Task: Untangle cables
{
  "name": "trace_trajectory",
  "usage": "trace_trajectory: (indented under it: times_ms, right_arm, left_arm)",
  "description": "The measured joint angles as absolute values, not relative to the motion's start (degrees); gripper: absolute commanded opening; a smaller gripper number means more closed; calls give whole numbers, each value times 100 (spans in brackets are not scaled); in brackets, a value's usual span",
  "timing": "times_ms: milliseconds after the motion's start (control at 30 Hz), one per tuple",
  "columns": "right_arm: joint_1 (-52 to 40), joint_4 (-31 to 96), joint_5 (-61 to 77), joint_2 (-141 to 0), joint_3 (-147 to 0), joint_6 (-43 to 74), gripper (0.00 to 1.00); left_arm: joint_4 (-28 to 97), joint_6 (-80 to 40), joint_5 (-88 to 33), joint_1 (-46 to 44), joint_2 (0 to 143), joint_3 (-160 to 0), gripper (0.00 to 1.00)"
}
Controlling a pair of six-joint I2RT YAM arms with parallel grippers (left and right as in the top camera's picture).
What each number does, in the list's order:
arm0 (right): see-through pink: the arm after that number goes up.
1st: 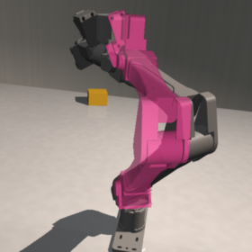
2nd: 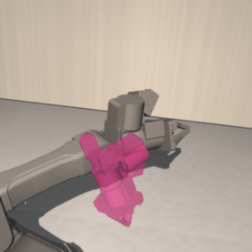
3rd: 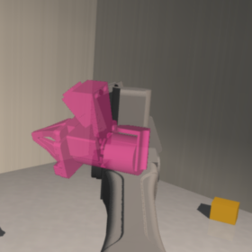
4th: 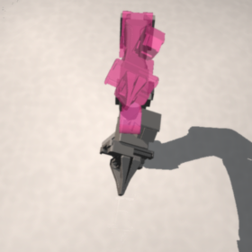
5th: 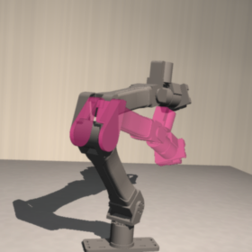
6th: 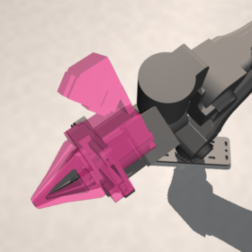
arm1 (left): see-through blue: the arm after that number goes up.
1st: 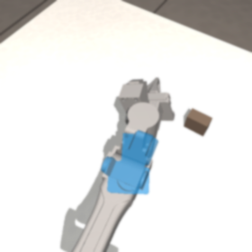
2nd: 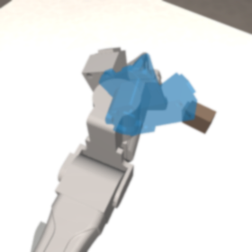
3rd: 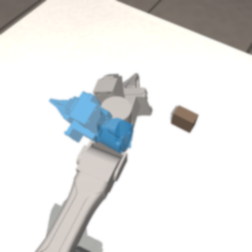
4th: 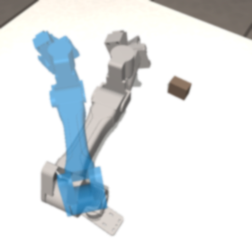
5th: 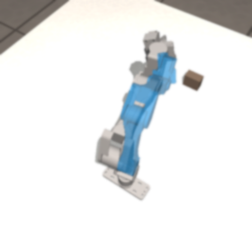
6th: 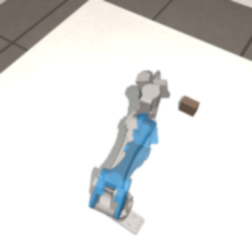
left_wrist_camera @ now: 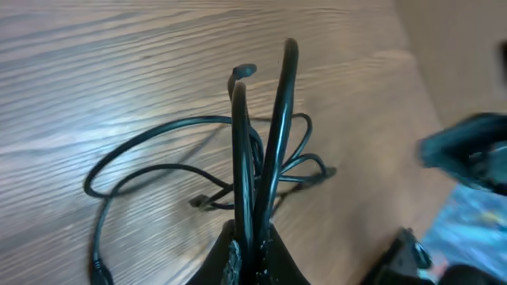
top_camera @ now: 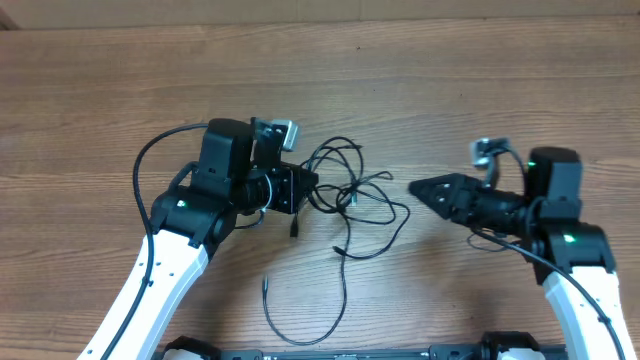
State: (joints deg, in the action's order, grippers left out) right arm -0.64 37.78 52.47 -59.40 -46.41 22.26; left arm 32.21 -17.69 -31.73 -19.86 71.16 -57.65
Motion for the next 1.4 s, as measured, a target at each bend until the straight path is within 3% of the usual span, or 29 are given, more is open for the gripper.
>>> trace_trajectory:
  times_ms: [233,500,733,1033,1400]
  right_arm:
    - [-1033,3118,4934,-6379,-4641,2222,50]
    - [-1256,2110,4622,-6652,-4639,2392,49]
    - [-1282,1122,4600,-6654,-4641,4195,50]
    - [-1916,1068,4254,-6657,-4641,6547,50]
    - [-2432,-193,3087,-7032,-4639,7765,50]
  left_arm:
    - [3142,-1643,-3717,-1986,7116,-5765,4]
    - [3168,-1597,-4119,-1986,7116,-5765,4]
    - [3301,-1304,-4202,-1986,7116,-5765,4]
    - [3315,-1133,-4204,-1986,7116,-5765,4]
    - [3496,-1007,-4250,-1986,7116,-5765,4]
